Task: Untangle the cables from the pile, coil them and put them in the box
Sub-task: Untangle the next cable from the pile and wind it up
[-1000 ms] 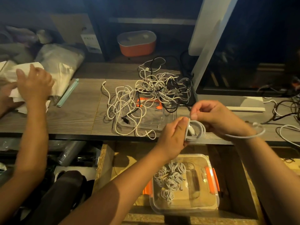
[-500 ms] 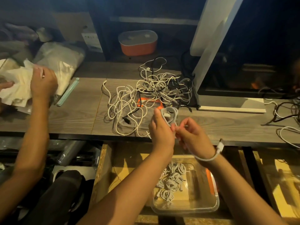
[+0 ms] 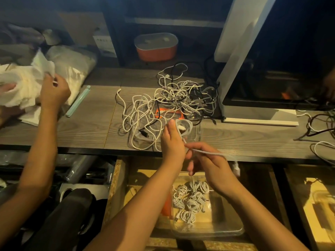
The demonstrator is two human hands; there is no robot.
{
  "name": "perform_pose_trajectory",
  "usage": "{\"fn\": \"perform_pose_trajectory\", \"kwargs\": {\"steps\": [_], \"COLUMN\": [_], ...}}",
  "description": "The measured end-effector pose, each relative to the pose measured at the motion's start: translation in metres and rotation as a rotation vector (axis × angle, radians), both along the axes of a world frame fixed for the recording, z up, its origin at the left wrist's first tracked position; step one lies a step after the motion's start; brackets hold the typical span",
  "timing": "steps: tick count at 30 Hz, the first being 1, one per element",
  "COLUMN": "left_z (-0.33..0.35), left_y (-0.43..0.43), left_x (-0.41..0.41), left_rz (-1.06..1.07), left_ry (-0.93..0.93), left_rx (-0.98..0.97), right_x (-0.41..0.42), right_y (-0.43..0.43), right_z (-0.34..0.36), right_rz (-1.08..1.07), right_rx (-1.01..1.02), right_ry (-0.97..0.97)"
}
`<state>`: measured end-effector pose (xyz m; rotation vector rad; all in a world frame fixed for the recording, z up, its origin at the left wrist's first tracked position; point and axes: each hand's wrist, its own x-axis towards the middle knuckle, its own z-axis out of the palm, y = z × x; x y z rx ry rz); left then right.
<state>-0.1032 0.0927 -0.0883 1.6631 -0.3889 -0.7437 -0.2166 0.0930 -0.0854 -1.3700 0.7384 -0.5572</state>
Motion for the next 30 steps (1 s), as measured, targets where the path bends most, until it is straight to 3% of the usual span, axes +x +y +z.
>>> {"fn": "perform_pose_trajectory", "kwargs": {"steps": [2, 5, 7, 11, 19, 22, 25, 30], "left_z": [-0.001, 0.002, 0.0, -0.011, 0.009, 0.016, 0.022, 0.024], "left_y": [-0.001, 0.003, 0.009, 0.019, 0.024, 0.025, 0.03, 0.022], "left_x": [0.005, 0.002, 0.001, 0.003, -0.011, -0.011, -0.018, -0.024], "left_rz": [-0.012, -0.177, -0.29, -0.482, -0.635, -0.724, -0.643, -0.131], "left_ry": [-0.015, -0.207, -0.339, -0.515, -0.381, -0.292, -0.174, -0.112], "left_rx": [0.024, -0.016, -0.047, -0.076, -0.191, -0.242, -0.319, -0.274], "right_x": [-0.004, -0.006, -0.006, -0.006, -0.007, -0.011, -0.009, 0.007], "right_y": [0.001, -0.004, -0.008, -0.018, -0.043, -0.05, -0.054, -0.023], "right_z": [-0.001, 0.006, 0.017, 0.042, 0.057, 0.057, 0.052, 0.03], "right_rz": [0.036, 0.035, 0.041, -0.066, -0.242, -0.256, -0.265, -0.336], "right_rx": [-0.12, -0.404, -0.479, -0.225, -0.045, 0.122, 0.328, 0.439], "right_ry": [0.027, 0.161, 0.232, 0.138, 0.079, 0.003, -0.143, -0.146]}}
